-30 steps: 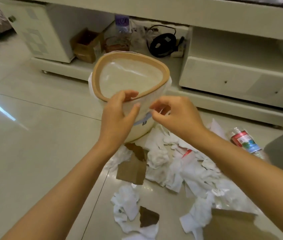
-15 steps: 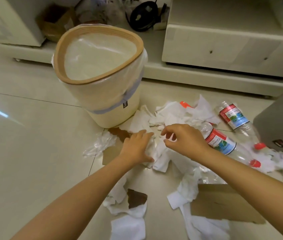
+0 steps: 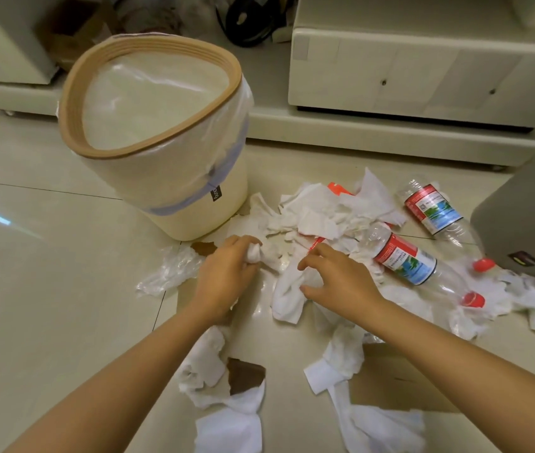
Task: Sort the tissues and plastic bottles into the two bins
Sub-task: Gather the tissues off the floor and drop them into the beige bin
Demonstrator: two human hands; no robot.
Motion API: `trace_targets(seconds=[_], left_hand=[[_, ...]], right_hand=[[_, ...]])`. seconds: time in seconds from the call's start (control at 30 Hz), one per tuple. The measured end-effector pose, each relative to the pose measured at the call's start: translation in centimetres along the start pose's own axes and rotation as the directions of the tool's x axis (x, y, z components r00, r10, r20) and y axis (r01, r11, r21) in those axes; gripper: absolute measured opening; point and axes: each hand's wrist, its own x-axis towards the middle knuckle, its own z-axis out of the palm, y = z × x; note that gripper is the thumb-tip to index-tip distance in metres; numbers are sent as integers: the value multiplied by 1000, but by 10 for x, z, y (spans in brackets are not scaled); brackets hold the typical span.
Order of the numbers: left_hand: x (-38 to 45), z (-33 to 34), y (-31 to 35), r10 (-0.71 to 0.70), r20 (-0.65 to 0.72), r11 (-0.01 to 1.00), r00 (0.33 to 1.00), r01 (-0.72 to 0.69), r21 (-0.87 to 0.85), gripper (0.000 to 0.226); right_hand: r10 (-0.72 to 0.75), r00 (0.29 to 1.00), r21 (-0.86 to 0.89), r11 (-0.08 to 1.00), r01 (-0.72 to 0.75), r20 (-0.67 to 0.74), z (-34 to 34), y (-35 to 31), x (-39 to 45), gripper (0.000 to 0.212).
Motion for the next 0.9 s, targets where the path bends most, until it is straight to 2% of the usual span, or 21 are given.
trace_targets(seconds=[0.17, 0.3, 0.37, 0.5, 0.63, 0.77, 0.9], left_hand=[[-4, -26, 13, -60, -102, 945, 993, 24, -326, 21], [-9, -29, 16, -84, -92, 905, 992, 37, -423, 22], [-11, -27, 14, -92, -63, 891, 994, 54, -452, 23], [-15, -25, 9, -98, -27, 900, 995, 77, -429, 24], [-16, -25, 7, -105, -24, 899, 994, 84, -430, 23], [-17, -30, 11, -139, -54, 875, 989, 97, -475, 23], [-17, -48, 17, -154, -119, 846, 981, 68, -528, 23]], right_hand=[[27, 990, -57, 998, -19, 136, 21, -11, 2, 70], [82, 968, -112, 992, -56, 239, 48, -21, 6, 82], [118, 965, -133, 987, -88, 236, 61, -23, 5, 74], [77, 985, -195, 980, -47, 153, 74, -20, 2, 37], [68, 992, -72, 996, -61, 102, 72, -17, 5, 7], [149, 988, 217, 964, -153, 33, 56, -16, 16, 18], [126, 989, 480, 874, -73, -79, 4, -30, 21, 15]])
